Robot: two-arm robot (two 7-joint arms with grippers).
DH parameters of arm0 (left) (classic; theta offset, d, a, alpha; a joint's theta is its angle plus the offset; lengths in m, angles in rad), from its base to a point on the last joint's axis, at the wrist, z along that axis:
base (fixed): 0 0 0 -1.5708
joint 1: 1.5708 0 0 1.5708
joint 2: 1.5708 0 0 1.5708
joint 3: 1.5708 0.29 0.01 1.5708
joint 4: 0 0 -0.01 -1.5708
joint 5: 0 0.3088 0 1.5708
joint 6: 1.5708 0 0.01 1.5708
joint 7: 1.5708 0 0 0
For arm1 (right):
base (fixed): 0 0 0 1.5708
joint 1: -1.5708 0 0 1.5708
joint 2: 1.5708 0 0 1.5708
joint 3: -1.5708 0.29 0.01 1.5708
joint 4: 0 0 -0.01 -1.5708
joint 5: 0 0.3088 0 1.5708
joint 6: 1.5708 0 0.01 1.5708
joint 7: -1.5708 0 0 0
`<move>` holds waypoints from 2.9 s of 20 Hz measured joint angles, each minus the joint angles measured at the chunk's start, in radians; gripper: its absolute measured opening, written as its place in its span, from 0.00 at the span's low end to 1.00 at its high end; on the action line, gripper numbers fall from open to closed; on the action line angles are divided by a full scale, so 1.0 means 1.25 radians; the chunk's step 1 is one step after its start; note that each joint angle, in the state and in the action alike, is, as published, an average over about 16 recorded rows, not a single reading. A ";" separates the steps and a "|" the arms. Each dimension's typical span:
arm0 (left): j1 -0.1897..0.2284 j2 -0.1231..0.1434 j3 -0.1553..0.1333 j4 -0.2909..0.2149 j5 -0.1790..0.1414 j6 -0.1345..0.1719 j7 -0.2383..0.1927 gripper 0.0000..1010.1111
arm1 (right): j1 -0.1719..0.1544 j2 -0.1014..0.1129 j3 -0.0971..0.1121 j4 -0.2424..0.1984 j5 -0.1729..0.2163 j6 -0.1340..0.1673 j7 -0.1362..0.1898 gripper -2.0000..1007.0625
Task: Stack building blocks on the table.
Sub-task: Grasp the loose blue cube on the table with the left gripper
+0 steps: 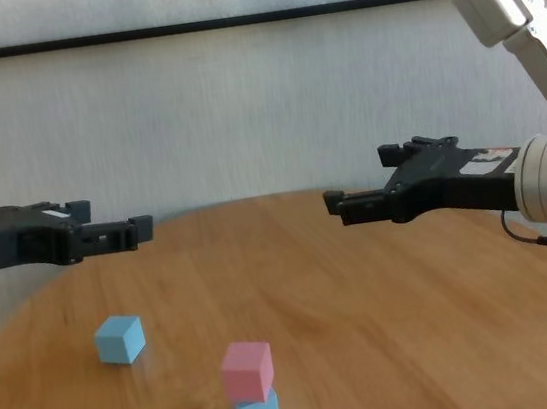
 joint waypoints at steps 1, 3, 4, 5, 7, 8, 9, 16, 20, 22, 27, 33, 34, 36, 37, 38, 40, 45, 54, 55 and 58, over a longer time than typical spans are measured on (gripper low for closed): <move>0.000 0.000 0.001 0.000 0.001 0.001 0.001 0.99 | 0.000 0.000 0.000 0.000 0.000 0.000 0.000 0.99; -0.001 -0.001 0.002 0.002 0.005 0.005 0.004 0.99 | 0.000 -0.001 -0.001 0.000 0.000 -0.001 0.000 0.99; -0.002 -0.001 0.003 0.003 0.008 0.008 0.007 0.99 | 0.000 -0.001 -0.001 0.000 0.000 0.000 0.000 0.99; -0.003 -0.002 0.003 0.005 0.010 0.012 0.010 0.99 | 0.000 -0.001 -0.001 0.000 0.000 0.000 0.000 0.99; -0.005 -0.004 0.005 0.009 0.017 0.024 0.017 0.99 | 0.001 -0.001 -0.002 0.001 0.000 0.000 0.000 0.99; -0.006 -0.006 0.005 0.012 0.020 0.031 0.021 0.99 | 0.001 -0.001 -0.002 0.001 0.000 0.000 0.000 0.99; -0.008 -0.008 0.006 0.015 0.023 0.038 0.025 0.99 | 0.001 -0.001 -0.003 0.001 0.000 0.000 0.000 0.99; -0.017 -0.027 0.009 0.037 0.052 0.099 0.063 0.99 | 0.003 -0.001 -0.004 0.001 0.000 0.001 -0.001 0.99; -0.023 -0.041 0.009 0.051 0.069 0.132 0.085 0.99 | 0.003 -0.001 -0.004 0.002 0.000 0.002 -0.001 0.99; -0.027 -0.048 0.010 0.058 0.079 0.144 0.094 0.99 | 0.003 -0.001 -0.005 0.002 0.000 0.002 -0.001 0.99; -0.037 -0.063 0.013 0.079 0.103 0.163 0.112 0.99 | 0.004 -0.001 -0.005 0.002 0.000 0.002 -0.001 0.99; -0.053 -0.081 0.019 0.111 0.129 0.169 0.120 0.99 | 0.004 -0.001 -0.005 0.002 0.000 0.002 -0.001 0.99; -0.056 -0.084 0.019 0.117 0.133 0.168 0.120 0.99 | 0.004 -0.001 -0.005 0.002 0.000 0.002 -0.001 0.99; -0.062 -0.091 0.020 0.129 0.140 0.167 0.120 0.99 | 0.004 -0.001 -0.005 0.002 0.000 0.002 -0.001 0.99; -0.064 -0.094 0.021 0.135 0.142 0.166 0.119 0.99 | 0.004 -0.001 -0.005 0.002 0.000 0.002 -0.001 0.99; -0.066 -0.097 0.021 0.140 0.145 0.165 0.119 0.99 | 0.004 -0.001 -0.005 0.002 0.000 0.002 -0.001 0.99; -0.070 -0.102 0.021 0.151 0.150 0.162 0.118 0.99 | 0.004 -0.001 -0.005 0.002 0.000 0.002 -0.001 0.99; -0.079 -0.114 0.018 0.175 0.163 0.155 0.118 0.99 | 0.004 -0.001 -0.005 0.002 0.000 0.002 -0.001 0.99; -0.090 -0.130 0.006 0.206 0.181 0.150 0.121 0.99 | 0.004 -0.001 -0.006 0.002 0.000 0.002 -0.001 0.99; -0.091 -0.132 0.005 0.208 0.182 0.150 0.120 0.99 | 0.004 -0.001 -0.006 0.002 0.000 0.002 -0.001 0.99; -0.093 -0.137 0.000 0.215 0.186 0.151 0.118 0.99 | 0.004 -0.001 -0.006 0.002 0.000 0.002 -0.001 0.99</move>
